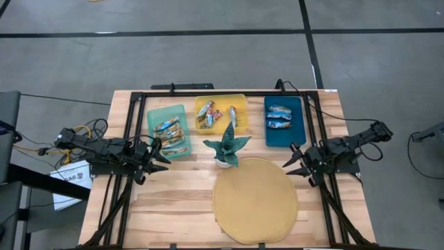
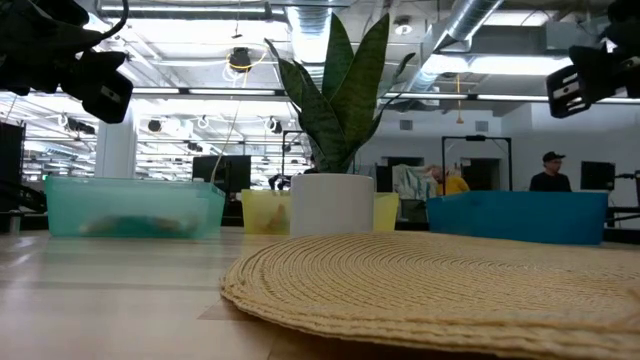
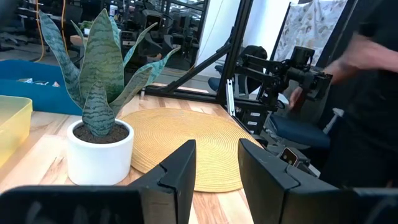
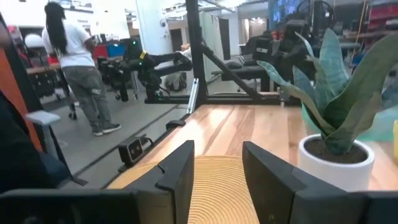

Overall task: Pick and place Granola Bars by type
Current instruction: Return to Home Position

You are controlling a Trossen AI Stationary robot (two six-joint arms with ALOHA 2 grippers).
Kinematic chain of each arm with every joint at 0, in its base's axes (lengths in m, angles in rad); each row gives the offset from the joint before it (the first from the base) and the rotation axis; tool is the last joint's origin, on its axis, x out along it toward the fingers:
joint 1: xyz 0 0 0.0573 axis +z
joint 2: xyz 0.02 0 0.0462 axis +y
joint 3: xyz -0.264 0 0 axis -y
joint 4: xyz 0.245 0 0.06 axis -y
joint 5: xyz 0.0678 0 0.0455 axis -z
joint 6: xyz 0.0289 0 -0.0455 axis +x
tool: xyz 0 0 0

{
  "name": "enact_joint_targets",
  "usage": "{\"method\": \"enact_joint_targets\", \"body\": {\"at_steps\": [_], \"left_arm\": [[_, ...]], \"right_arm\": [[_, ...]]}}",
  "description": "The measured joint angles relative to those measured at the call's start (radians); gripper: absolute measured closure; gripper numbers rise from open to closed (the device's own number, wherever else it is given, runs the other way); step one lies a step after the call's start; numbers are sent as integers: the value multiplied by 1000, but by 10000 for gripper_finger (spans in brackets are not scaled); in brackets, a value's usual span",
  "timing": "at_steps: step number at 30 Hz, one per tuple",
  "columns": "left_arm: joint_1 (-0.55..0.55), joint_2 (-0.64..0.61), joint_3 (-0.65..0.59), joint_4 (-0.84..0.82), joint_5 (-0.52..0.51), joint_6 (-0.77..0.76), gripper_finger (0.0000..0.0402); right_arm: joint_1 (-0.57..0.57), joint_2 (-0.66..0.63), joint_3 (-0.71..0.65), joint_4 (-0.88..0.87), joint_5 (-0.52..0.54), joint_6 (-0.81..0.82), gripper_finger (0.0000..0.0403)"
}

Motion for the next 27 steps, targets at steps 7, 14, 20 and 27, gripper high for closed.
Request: {"method": "enact_joint_targets", "body": {"at_steps": [7,14,20,27], "left_arm": [[0,0,0,0,0,0,290],[0,0,0,0,0,0,290],[0,0,0,0,0,0,290],[0,0,0,0,0,0,290]], "right_arm": [[0,0,0,-1,0,48,274],[0,0,0,-2,1,48,275],[0,0,0,-2,2,48,273],[0,0,0,-3,2,48,275]]}}
